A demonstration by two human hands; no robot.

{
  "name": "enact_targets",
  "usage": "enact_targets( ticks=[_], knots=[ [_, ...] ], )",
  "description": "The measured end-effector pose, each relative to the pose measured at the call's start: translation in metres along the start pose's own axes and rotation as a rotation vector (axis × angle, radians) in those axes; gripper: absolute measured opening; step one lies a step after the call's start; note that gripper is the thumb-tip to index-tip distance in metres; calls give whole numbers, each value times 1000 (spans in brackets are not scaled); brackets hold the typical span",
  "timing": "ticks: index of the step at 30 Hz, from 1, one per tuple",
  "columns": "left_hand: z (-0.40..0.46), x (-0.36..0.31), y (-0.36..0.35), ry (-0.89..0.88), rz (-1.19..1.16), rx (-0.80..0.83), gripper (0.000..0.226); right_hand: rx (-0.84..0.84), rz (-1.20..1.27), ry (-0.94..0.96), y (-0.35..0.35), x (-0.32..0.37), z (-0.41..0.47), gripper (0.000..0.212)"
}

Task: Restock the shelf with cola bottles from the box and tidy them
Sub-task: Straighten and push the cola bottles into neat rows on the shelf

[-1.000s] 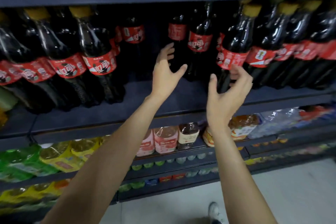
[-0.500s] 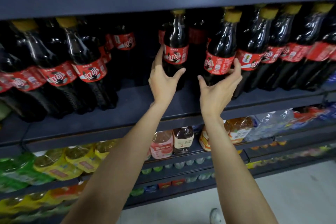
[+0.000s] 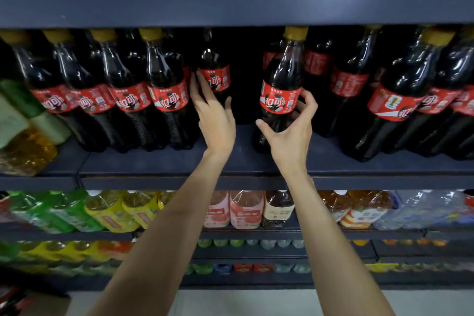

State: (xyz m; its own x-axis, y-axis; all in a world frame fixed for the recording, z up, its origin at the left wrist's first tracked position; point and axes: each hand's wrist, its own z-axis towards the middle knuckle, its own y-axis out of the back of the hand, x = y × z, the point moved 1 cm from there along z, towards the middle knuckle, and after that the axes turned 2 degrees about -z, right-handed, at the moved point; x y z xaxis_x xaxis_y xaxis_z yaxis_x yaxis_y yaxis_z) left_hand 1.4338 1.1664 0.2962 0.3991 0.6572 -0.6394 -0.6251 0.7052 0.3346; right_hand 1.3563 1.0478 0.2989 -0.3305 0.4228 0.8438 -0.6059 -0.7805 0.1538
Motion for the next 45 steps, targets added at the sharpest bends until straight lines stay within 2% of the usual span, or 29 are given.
enact_targets(
  ticks=[4,8,14,18,22,25,29,32,36,42,45],
  knots=[
    [-4,6,-4,-246,224,-13,85,55,17,-4,-4,-5,4,90],
    [-12,17,-4,-260,348,45,101,135,38,10,-7,-6,8,89],
    [-4,20,-8,-176,391,64,102,201,53,24,-7,-6,13,87],
    [-8,19,-1,-160,314,81,95,231,71,17,-8,-7,13,86],
    [-28,9,36,-208,43,92,65,316,134,-20,-18,-2,13,85],
    [-41,14,71,-257,-73,28,53,401,177,-37,-36,6,8,87],
    [-22,36,97,-124,-19,-114,59,438,201,-41,-65,16,-3,84],
    [-10,48,99,-42,13,-58,75,394,203,-36,-81,20,-10,86],
    [-9,60,95,-57,66,-15,76,376,166,-7,-93,19,-10,88],
    [-10,59,92,-78,33,-33,70,408,112,54,-96,18,-9,88],
    [-17,44,94,-76,-12,-96,68,445,53,97,-94,19,-7,90]
  ],
)
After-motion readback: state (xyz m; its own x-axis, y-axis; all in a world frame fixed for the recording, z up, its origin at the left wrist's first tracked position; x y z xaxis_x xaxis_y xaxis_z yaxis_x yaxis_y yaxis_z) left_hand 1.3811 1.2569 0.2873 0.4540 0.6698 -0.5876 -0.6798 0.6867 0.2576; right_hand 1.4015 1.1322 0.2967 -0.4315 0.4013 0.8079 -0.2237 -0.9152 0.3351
